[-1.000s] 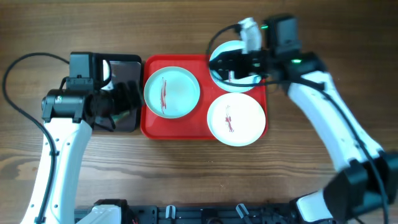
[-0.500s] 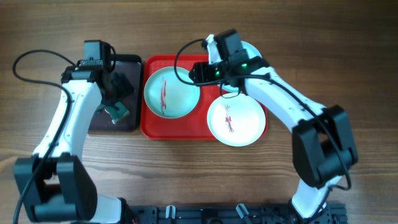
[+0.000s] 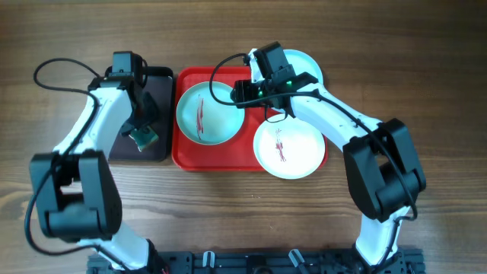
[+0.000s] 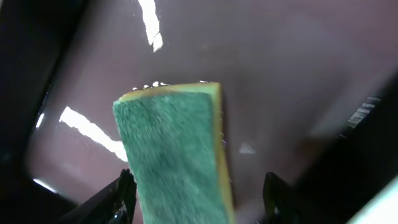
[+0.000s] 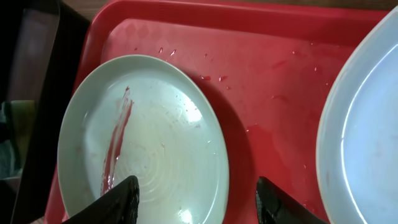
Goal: Clean dirty plates on tray and stack at the side
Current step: 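Reach left gripper to the green sponge and right gripper to the left plate rim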
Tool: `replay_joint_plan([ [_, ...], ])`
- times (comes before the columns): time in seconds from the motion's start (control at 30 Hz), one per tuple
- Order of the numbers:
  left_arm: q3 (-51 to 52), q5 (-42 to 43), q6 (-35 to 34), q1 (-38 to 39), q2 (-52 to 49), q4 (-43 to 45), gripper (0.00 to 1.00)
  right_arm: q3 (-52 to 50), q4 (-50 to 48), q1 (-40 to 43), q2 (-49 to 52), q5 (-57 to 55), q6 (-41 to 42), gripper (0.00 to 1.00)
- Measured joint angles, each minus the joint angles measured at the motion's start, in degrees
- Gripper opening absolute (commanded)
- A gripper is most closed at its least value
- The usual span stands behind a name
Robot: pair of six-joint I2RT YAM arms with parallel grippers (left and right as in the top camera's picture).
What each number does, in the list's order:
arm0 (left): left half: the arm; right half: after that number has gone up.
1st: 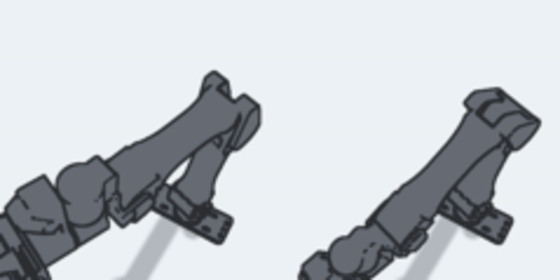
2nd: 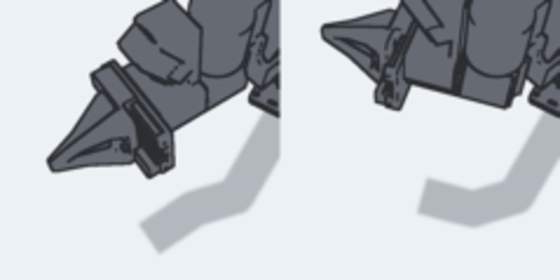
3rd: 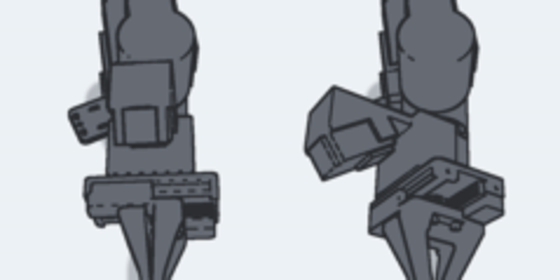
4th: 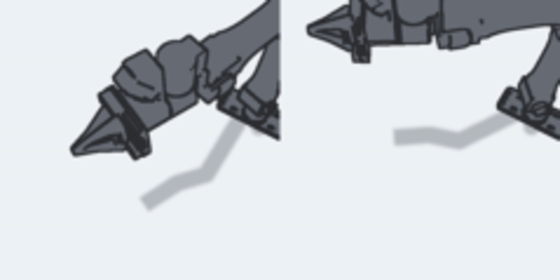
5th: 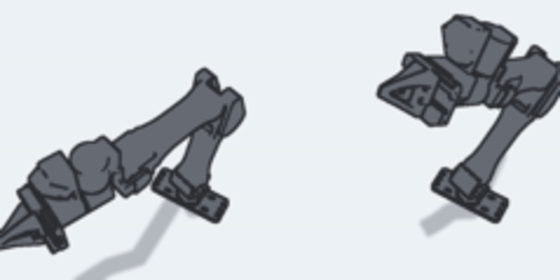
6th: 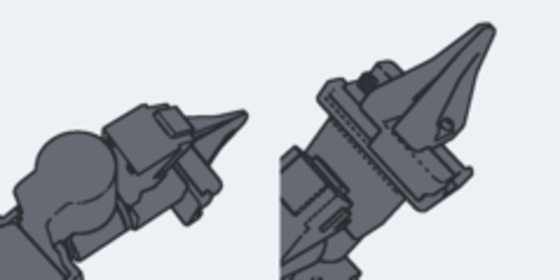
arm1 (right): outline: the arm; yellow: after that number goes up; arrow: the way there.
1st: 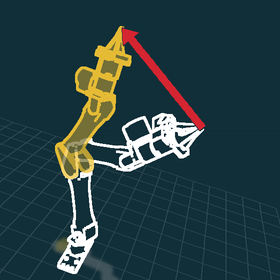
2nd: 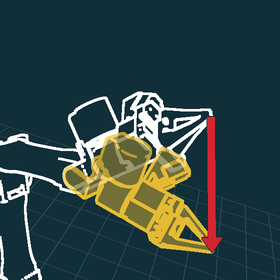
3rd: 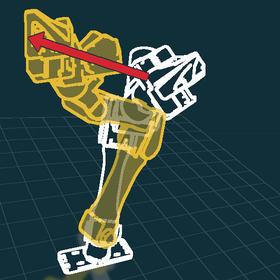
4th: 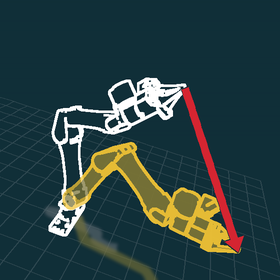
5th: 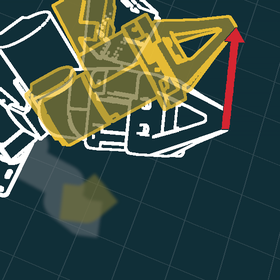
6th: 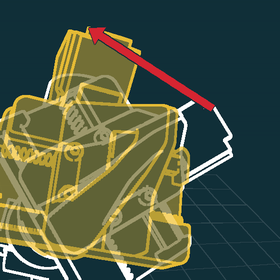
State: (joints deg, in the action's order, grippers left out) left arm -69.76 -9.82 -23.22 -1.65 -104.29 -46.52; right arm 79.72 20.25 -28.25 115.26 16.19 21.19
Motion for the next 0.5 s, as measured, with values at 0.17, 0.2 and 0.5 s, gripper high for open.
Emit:
replay_joint_plan([
  [0.17,0.0,-0.6,0.2,-1.3,-1.6,-1.3,0.70,0.0,0.0,0.0,0.0,-0.2,0.0,0.60],
  [0.2,0.0,-0.7,0.2,-1.5,-1.6,-1.5,0.69,0.0,0.0,0.0,0.0,-0.2,0.0,0.60],
  [0.5,0.0,-0.5,0.1,-2.1,-1.7,0.4,0.46,0.0,0.0,0.0,0.0,-0.2,0.0,0.60],
])
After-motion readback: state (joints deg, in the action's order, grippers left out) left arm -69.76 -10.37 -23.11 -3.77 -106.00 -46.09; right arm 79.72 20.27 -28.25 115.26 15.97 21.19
